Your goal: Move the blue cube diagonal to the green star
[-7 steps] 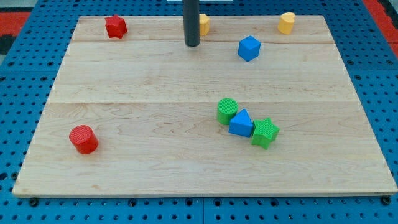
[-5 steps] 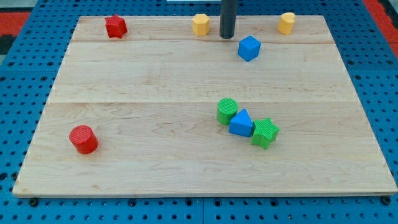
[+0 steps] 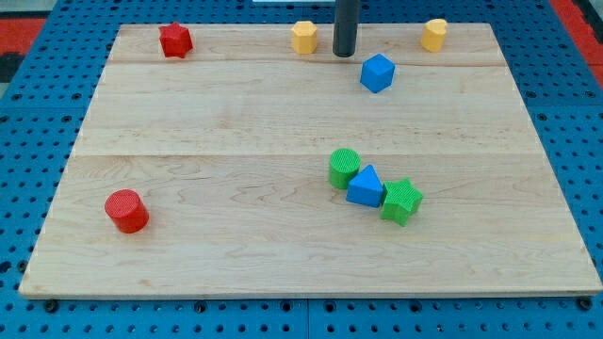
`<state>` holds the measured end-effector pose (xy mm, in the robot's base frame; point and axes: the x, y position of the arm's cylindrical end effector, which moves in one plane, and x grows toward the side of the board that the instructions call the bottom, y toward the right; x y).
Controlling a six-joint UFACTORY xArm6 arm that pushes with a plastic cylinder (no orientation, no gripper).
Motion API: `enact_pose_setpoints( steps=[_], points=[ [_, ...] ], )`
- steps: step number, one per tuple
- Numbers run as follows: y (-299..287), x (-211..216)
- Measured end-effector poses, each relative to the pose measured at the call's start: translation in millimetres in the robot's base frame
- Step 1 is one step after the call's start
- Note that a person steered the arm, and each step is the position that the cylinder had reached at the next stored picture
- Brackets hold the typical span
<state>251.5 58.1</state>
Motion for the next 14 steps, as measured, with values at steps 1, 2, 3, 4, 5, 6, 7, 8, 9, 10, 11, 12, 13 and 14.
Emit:
enact_pose_setpoints(
  steps=[1, 2, 3, 4, 5, 6, 7, 8, 9, 10, 11, 12, 13, 14],
  points=[
    [3, 0],
    [4, 0],
    [8, 2],
    [39, 39],
    [76, 78],
    [88, 91],
    [94, 68],
    [144, 42],
    [161, 69],
    [161, 97],
    [136, 88],
    [106, 107],
    [97, 134],
    [27, 119]
  ],
)
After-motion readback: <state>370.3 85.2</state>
